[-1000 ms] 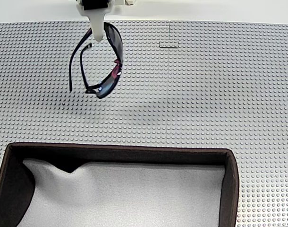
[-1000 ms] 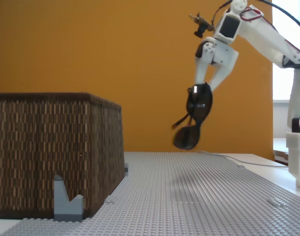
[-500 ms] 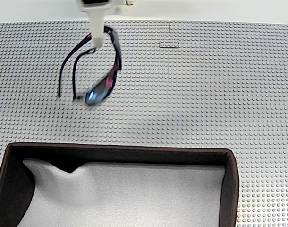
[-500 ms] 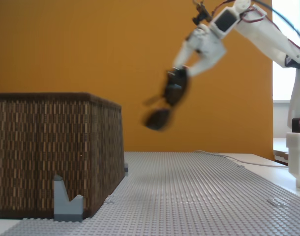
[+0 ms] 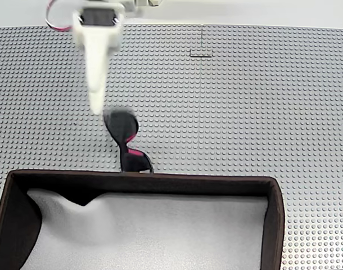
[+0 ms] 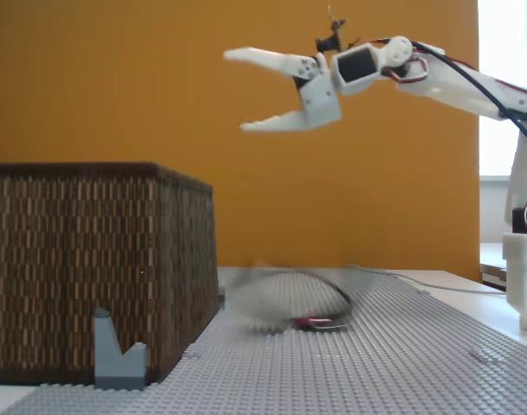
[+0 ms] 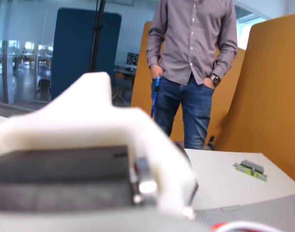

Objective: Grasp a glasses and put it in the bin.

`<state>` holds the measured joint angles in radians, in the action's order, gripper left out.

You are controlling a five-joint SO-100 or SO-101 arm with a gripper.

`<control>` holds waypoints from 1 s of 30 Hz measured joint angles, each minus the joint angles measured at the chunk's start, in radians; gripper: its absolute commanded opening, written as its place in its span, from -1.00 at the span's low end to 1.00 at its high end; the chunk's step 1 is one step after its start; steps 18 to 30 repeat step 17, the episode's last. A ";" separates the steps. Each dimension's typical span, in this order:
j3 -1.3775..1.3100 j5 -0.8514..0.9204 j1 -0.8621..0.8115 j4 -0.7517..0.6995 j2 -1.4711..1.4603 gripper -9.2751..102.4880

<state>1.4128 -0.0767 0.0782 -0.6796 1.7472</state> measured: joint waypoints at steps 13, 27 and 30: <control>0.017 0.000 -0.031 -0.483 0.239 -0.52; 0.035 0.000 -0.021 -0.730 0.336 -0.50; 0.035 0.000 -0.021 -0.730 0.336 -0.50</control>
